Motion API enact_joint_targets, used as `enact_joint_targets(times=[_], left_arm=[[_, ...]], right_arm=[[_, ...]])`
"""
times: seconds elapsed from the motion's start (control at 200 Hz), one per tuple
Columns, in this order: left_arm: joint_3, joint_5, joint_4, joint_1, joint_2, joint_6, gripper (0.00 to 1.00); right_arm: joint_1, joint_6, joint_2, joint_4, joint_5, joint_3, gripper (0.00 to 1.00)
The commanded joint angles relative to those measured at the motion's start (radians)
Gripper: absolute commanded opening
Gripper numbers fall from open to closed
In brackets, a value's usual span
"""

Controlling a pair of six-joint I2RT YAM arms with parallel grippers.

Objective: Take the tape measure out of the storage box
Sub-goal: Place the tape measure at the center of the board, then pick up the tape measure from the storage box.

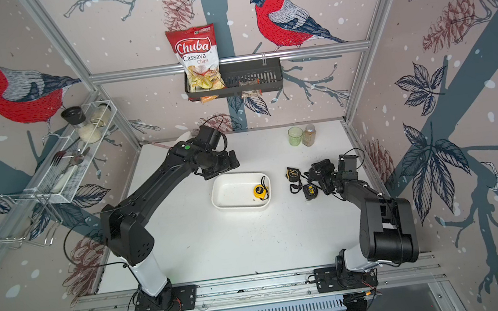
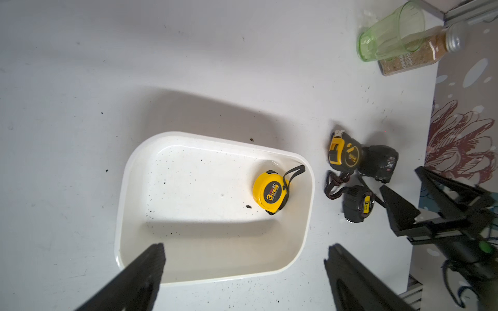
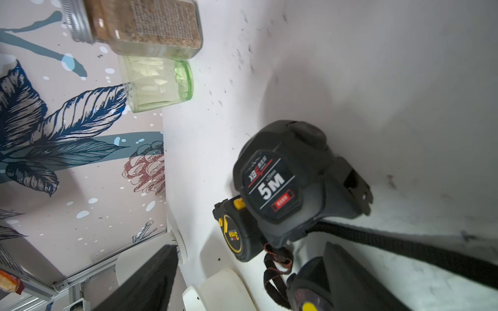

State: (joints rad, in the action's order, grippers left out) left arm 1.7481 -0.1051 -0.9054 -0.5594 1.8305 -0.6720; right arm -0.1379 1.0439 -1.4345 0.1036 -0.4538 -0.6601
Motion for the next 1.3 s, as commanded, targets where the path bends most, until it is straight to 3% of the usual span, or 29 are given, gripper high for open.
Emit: enact_joint_targets(times=[0.0,0.17,0.4,0.71,0.87,1.291], left_arm=[[0.006,0.004,-0.062,-0.007,0.042,0.119,0.97],[-0.004,0.037,-0.088,-0.060,0.120,0.207,0.97],[0.029,0.047,-0.067,-0.137,0.244,0.283,0.96],[0.121,0.090,-0.081,-0.169,0.339,0.398,0.97],[0.136,0.045,-0.066,-0.177,0.371,0.455,0.97],[0.137,-0.002,-0.005,-0.193,0.410,0.473,0.97]], right_arm=[[-0.003,-0.091,0.072,-0.101,0.036,-0.024,0.91],[0.020,-0.218,0.211,-0.128,0.017,-0.077,0.91],[0.080,-0.319,0.270,-0.128,-0.031,-0.117,0.91],[0.112,-0.326,0.315,-0.115,-0.062,-0.105,0.91],[0.113,-0.293,0.330,-0.079,-0.067,-0.075,0.91],[0.116,-0.258,0.341,-0.056,-0.068,-0.058,0.91]])
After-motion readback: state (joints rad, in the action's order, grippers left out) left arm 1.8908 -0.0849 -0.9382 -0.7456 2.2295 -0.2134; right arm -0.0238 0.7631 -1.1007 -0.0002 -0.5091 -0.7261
